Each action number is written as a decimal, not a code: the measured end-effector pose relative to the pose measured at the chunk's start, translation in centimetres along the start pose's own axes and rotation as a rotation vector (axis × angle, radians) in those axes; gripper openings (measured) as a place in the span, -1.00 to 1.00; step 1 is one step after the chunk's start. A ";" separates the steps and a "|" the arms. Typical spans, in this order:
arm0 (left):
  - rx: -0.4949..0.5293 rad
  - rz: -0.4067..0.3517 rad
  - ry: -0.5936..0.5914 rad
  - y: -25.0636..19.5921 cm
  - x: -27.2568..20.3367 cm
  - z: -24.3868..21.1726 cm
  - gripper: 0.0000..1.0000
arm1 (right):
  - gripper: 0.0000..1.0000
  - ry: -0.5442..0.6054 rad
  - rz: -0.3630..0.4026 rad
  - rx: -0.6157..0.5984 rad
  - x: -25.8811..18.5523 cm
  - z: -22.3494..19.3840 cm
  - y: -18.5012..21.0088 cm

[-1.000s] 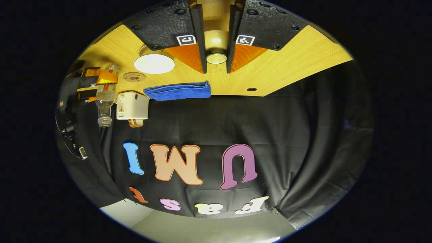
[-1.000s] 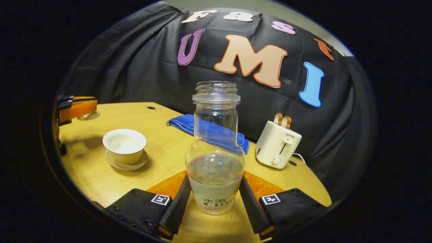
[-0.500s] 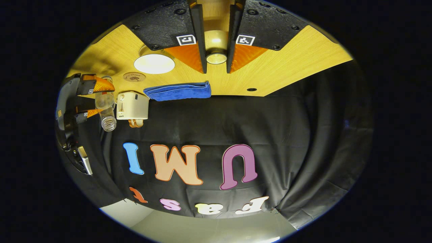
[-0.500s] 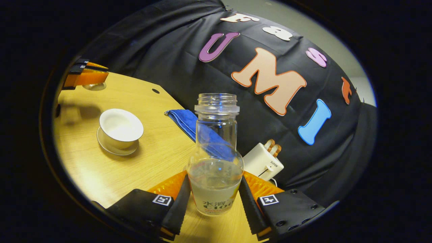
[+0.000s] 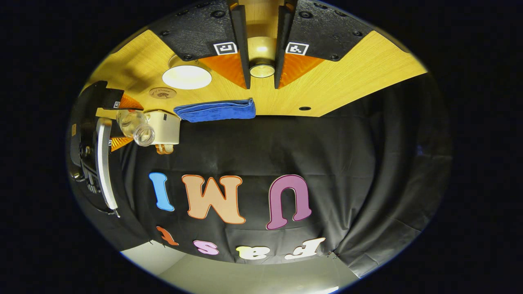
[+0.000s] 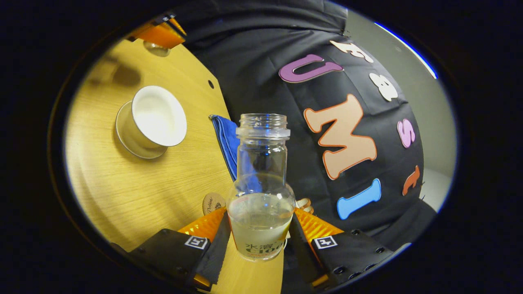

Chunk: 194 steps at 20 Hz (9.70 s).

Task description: Open the teacup lid with one hand, grasp the water bottle and pour water into the teacup with the other hand; after pouring, place the water bottle on the coaster and then close the teacup lid.

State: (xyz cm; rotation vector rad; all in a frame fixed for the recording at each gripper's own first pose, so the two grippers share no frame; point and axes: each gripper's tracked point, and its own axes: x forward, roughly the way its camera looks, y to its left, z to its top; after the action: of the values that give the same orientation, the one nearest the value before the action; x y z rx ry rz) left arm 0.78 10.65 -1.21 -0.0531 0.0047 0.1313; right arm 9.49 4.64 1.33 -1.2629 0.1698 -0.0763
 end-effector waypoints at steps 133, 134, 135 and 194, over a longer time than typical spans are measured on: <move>-0.003 -0.107 0.008 -5.8 3.4 -0.2 -0.43 | 0.82 0.029 0.083 1.252 7.3 -6.5 2.0; -0.004 -0.123 0.009 -6.6 3.7 -0.3 -0.43 | 0.82 0.020 0.072 1.256 7.0 -6.5 1.7; -0.003 -0.137 0.007 -7.2 4.0 -0.2 -0.43 | 0.82 0.011 0.066 1.256 6.6 -6.6 1.5; 0.007 0.086 -0.002 -0.4 0.3 0.0 0.58 | 0.73 0.004 -0.173 1.260 -4.7 -13.9 -3.2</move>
State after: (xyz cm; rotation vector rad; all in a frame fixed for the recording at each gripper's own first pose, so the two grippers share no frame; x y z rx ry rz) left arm 1.12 10.30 -1.21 -0.0458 0.0059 0.2170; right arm 2.67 -8.67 0.72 -0.0157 -0.0063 -0.2833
